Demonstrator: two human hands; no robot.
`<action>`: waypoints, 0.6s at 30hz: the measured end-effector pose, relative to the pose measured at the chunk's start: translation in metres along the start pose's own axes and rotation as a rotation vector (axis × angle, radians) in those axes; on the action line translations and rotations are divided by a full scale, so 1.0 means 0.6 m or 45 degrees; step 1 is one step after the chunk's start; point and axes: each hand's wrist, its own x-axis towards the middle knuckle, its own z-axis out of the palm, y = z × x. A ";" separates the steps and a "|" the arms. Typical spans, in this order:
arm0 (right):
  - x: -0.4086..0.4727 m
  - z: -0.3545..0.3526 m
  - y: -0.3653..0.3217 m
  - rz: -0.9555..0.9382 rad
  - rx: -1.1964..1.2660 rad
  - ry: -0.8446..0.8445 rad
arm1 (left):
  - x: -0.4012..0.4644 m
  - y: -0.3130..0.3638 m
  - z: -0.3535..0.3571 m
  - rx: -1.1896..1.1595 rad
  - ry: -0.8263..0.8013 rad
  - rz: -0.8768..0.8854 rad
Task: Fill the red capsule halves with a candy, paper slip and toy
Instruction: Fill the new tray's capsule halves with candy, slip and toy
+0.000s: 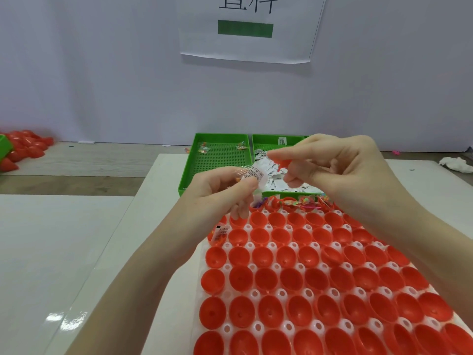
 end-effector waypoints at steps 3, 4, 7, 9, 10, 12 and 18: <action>0.003 -0.001 -0.005 -0.025 -0.231 -0.091 | -0.002 0.000 -0.003 0.060 -0.029 -0.011; 0.005 0.000 -0.006 -0.030 -0.323 -0.108 | -0.002 0.000 -0.004 0.085 -0.036 -0.014; 0.014 0.004 -0.007 -0.011 -0.553 -0.194 | -0.006 0.007 -0.007 0.140 -0.108 -0.006; 0.020 0.008 -0.009 0.010 -0.641 -0.246 | -0.010 0.014 -0.008 0.170 -0.177 0.002; 0.022 0.009 -0.010 0.012 -0.666 -0.264 | -0.011 0.014 -0.010 0.192 -0.196 -0.010; 0.024 0.012 -0.011 0.004 -0.681 -0.279 | -0.010 0.012 -0.013 0.223 -0.203 -0.061; 0.026 0.022 -0.003 -0.077 -0.645 -0.237 | -0.009 0.012 -0.016 0.213 -0.209 -0.144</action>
